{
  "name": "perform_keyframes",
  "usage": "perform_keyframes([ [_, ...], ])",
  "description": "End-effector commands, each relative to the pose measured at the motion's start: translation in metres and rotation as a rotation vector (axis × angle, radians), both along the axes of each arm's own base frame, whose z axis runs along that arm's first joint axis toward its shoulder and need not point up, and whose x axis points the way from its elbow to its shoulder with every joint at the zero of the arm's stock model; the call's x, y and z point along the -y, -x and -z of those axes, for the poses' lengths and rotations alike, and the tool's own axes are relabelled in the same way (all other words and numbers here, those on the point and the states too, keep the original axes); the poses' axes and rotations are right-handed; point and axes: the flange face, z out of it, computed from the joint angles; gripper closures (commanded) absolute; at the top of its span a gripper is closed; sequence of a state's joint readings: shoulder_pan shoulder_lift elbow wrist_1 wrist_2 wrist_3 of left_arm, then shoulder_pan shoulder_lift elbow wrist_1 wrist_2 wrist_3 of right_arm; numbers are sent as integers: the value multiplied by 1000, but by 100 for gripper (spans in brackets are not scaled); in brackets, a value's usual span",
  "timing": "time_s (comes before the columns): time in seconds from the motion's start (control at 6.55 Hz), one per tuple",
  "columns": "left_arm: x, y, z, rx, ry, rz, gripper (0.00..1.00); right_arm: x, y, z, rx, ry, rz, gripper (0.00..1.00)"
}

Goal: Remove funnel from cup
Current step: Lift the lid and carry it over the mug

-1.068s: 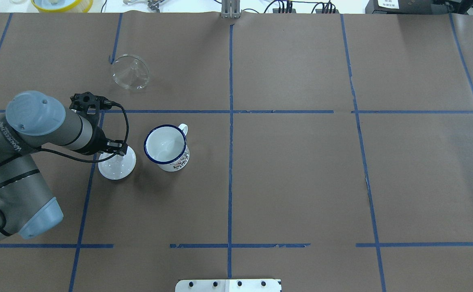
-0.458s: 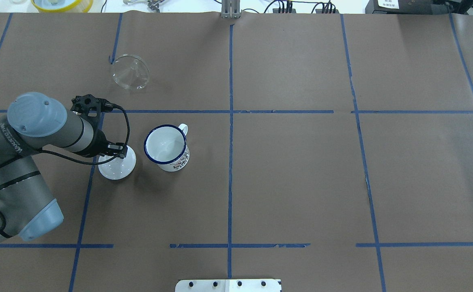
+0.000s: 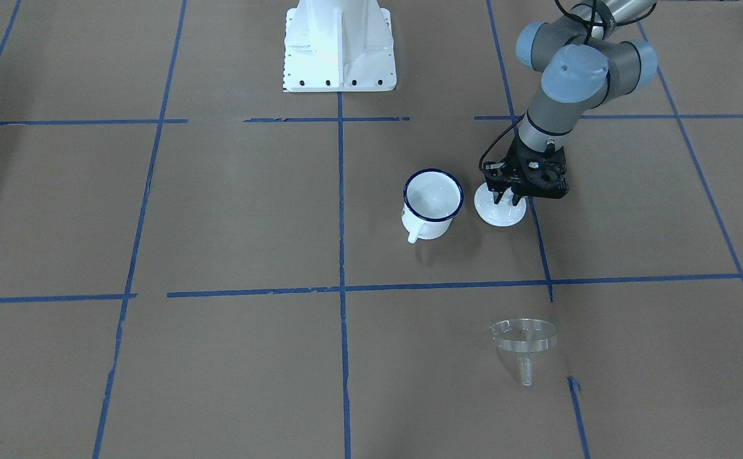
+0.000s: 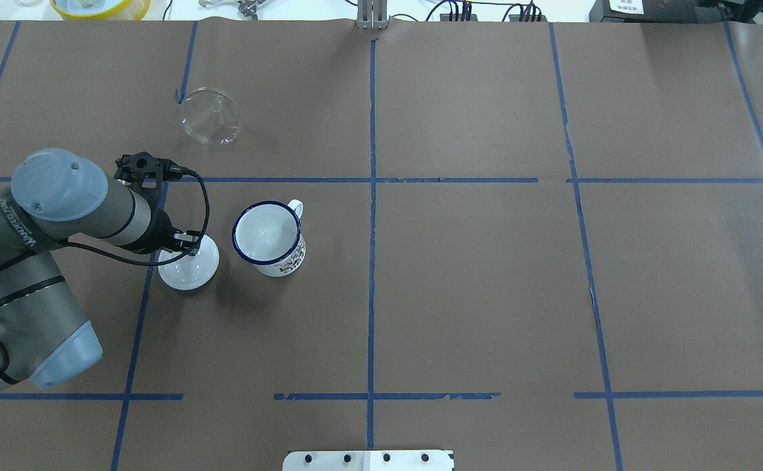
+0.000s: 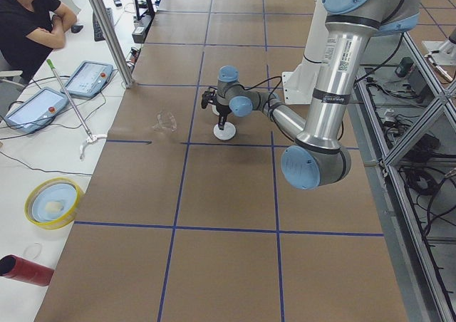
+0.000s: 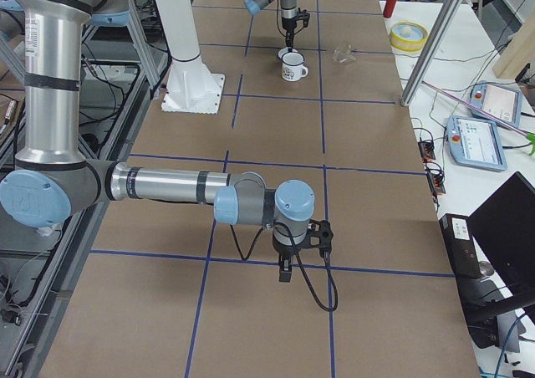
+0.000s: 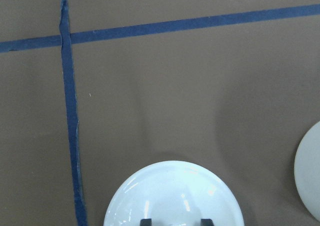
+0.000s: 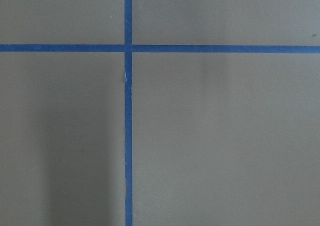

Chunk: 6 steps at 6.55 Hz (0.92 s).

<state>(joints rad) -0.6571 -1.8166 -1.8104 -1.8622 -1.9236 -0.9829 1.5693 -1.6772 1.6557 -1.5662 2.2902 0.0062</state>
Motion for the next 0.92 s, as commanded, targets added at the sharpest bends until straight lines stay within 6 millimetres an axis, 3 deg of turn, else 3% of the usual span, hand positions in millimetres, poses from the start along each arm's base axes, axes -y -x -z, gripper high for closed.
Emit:
perform_keyframes([
  [0.0, -1, 12, 14, 4, -3, 7, 100, -1, 0, -1, 0, 2, 0, 0],
  [0.31, -16, 52, 68, 69, 32, 14, 100, 0, 0, 1, 0, -2, 0, 0],
  [0.61, 10, 66, 152, 105, 45, -2, 100, -1, 0, -1, 0, 2, 0, 0],
  [0.76, 11, 65, 171, 61, 54, -22, 100, 0, 0, 0, 0, 0, 0, 0],
])
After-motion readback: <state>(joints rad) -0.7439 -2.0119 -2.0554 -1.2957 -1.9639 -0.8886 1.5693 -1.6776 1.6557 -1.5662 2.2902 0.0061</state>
